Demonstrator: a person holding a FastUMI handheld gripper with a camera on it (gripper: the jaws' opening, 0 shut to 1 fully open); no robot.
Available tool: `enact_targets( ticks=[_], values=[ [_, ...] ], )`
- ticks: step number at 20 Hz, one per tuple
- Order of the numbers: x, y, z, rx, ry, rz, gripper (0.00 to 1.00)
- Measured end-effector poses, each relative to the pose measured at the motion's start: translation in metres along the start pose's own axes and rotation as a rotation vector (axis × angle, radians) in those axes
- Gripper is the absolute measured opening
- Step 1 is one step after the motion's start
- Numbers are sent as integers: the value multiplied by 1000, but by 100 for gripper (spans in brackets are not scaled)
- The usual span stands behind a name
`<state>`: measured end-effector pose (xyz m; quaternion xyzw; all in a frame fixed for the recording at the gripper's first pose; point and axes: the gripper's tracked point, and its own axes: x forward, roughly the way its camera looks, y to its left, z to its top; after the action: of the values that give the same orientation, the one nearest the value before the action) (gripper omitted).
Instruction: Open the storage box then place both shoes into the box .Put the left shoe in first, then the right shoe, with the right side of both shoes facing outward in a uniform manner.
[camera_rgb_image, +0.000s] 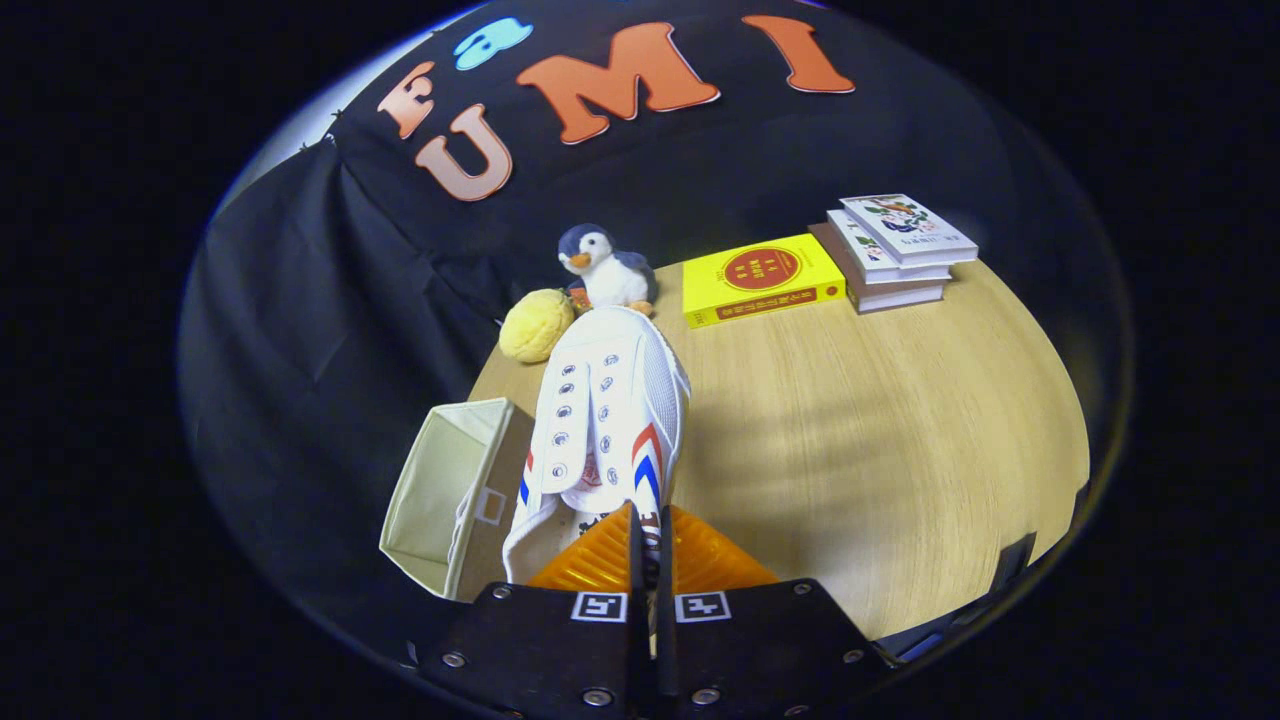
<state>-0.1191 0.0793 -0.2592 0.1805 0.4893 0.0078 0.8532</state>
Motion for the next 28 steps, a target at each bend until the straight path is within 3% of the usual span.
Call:
enact_targets(
  ticks=[8, 13, 28],
  values=[
    [27, 125, -16, -58, 70, 95, 3],
    [53, 178, -25, -101, 114, 112, 3],
    [97, 173, -73, -88, 279, -148, 4]
  ],
)
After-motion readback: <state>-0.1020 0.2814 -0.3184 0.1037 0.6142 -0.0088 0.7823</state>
